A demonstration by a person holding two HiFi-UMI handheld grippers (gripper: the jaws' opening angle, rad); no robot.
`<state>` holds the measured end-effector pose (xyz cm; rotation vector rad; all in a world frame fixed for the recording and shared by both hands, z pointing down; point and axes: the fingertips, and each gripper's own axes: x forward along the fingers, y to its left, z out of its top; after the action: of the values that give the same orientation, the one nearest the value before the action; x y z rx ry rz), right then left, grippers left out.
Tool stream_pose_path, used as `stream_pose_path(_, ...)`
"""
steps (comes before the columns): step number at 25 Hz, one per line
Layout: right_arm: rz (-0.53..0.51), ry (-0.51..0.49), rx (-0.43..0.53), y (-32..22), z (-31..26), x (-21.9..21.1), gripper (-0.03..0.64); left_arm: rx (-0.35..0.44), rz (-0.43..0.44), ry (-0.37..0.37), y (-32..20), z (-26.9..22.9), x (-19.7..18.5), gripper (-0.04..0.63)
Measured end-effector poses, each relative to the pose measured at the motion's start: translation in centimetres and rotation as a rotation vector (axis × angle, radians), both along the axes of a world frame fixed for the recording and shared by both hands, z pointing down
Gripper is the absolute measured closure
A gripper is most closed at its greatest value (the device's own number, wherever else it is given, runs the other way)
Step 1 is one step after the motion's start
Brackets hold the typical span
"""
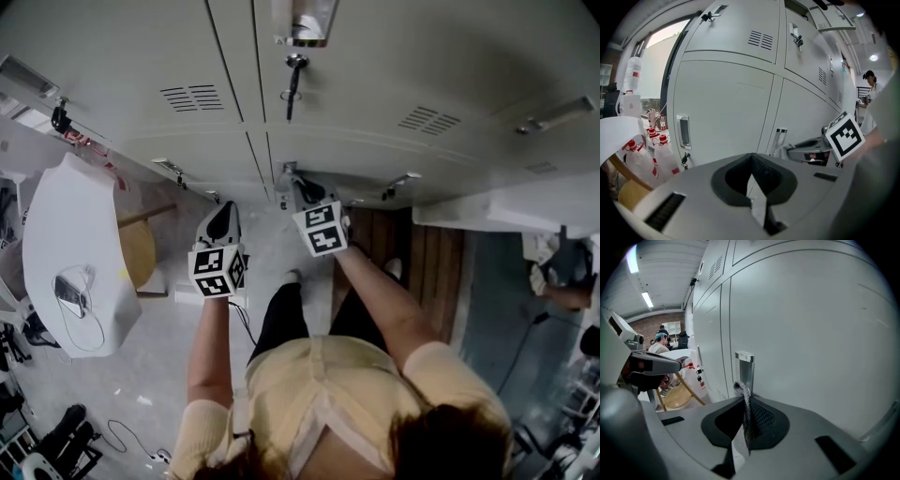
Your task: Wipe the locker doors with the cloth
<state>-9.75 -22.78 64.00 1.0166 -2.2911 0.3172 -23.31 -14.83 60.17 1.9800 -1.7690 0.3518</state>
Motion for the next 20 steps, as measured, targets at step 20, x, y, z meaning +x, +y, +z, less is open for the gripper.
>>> stream_pose_path(20, 0.123, 0.047, 0.018, -2.2, 0.7, 7.7, 0.601, -0.019, 0.115, 0.019, -3.6, 0.8, 5.3, 0.594)
